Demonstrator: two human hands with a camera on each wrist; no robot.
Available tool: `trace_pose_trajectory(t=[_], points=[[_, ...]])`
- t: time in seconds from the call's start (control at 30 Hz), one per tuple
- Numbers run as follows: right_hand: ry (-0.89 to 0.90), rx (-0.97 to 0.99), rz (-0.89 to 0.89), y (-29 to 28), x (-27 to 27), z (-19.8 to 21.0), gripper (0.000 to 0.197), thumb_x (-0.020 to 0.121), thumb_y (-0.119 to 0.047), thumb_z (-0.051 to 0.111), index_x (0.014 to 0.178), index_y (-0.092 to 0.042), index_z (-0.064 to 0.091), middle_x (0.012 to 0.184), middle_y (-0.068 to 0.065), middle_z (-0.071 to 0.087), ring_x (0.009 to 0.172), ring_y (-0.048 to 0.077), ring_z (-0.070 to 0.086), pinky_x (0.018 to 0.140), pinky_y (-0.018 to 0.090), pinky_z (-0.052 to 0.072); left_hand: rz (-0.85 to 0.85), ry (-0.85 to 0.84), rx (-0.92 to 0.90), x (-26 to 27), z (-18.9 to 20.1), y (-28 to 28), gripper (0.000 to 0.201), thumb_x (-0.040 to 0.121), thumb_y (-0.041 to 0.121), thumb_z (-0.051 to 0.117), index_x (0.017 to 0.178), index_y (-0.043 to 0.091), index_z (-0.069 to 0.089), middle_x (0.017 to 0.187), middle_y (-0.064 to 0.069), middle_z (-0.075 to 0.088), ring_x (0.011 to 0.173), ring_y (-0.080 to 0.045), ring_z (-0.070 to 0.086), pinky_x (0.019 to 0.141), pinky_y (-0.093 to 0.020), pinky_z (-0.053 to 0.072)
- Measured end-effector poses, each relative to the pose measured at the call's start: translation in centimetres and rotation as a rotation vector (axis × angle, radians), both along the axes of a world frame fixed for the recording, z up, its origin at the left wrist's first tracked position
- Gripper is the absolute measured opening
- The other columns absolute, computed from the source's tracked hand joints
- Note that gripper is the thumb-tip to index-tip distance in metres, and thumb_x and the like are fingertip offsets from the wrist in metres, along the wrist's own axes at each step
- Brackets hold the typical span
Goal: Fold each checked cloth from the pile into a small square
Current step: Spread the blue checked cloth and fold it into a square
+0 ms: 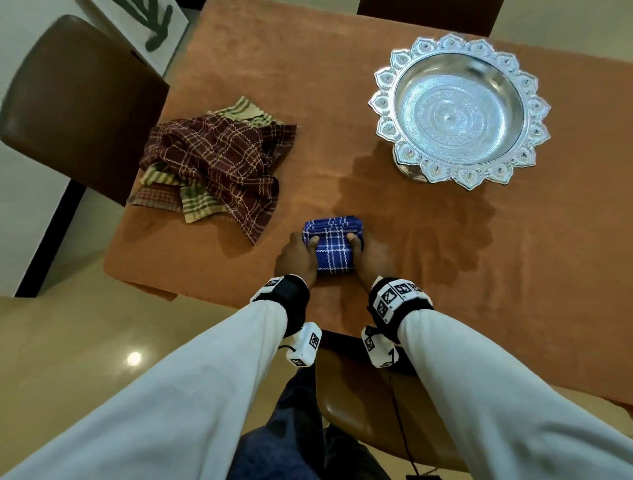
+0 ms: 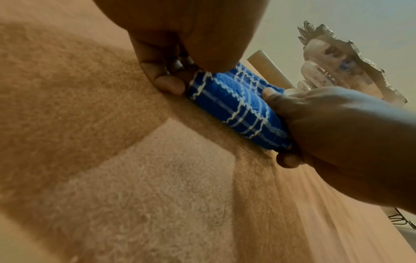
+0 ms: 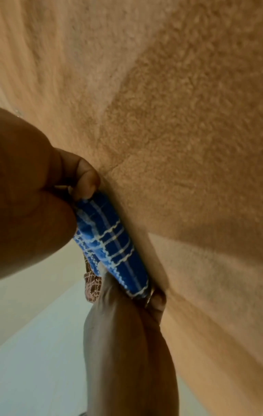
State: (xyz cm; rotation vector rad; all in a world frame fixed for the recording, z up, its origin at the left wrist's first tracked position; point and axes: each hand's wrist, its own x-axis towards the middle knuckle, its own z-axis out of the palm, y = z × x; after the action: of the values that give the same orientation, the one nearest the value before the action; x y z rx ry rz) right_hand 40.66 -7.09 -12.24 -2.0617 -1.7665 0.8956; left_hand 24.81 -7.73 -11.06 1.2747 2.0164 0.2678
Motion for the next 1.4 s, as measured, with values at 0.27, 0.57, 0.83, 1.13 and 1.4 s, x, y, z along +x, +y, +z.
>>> trace_pose_trajectory(t=[0.27,0.57,0.83,1.13,1.4], points=[[-0.102,-0.202,-0.01,2.2,0.8,0.5,0.052,0.101,-0.051,0.036,0.11,-0.005,0.06,0.101,0.022,0.068,0.092,0.04,0.064,0.073,0.039,0.048,-0.037,0.086,-0.032,-0.5,0.1,1.5,0.049,0.099,0.054,0.036,0.115,0.01,0.048,0.108,-0.018,0.065,0.095,-0.04,0.062,0.07,-0.036,0.044],[-0.437,0.169,0.676,-1.8,-3.2,0.6,0.07,0.096,-0.045,0.018,0.154,-0.005,0.018,0.163,0.015,0.01,0.151,0.031,0.003,0.118,0.054,-0.009,-0.097,0.087,-0.002,-1.4,-0.1,1.2,0.05,0.1,0.054,0.029,0.113,0.01,0.049,0.106,-0.02,0.065,0.091,-0.04,0.061,0.069,-0.039,0.044],[-0.448,0.099,0.734,0.4,-3.2,-1.7,0.077,0.094,-0.052,0.02,0.154,-0.004,0.021,0.162,0.018,0.012,0.151,0.033,0.008,0.118,0.056,0.004,-0.17,0.088,0.033,-1.9,0.2,0.9,0.044,0.099,0.041,0.045,0.139,0.021,0.039,0.119,-0.015,0.064,0.102,-0.039,0.061,0.079,-0.042,0.048],[0.037,0.009,-0.058,-0.5,0.6,2.9,0.031,0.088,-0.023,0.049,0.11,-0.003,0.058,0.108,0.019,0.063,0.095,0.034,0.059,0.074,0.034,0.044,0.02,-0.041,-0.04,-1.1,0.9,2.4,0.047,0.078,0.051,0.07,0.11,0.016,0.069,0.104,-0.007,0.073,0.095,-0.03,0.068,0.076,-0.031,0.051],[0.408,-0.407,-0.192,-1.5,4.4,4.8,0.015,0.09,-0.021,0.065,0.082,-0.008,0.066,0.078,0.012,0.068,0.07,0.025,0.064,0.064,0.038,0.054,0.152,-0.64,-0.281,1.6,4.0,1.6,0.021,0.086,0.017,0.074,0.104,0.008,0.07,0.105,-0.015,0.073,0.089,-0.027,0.071,0.082,-0.041,0.058]])
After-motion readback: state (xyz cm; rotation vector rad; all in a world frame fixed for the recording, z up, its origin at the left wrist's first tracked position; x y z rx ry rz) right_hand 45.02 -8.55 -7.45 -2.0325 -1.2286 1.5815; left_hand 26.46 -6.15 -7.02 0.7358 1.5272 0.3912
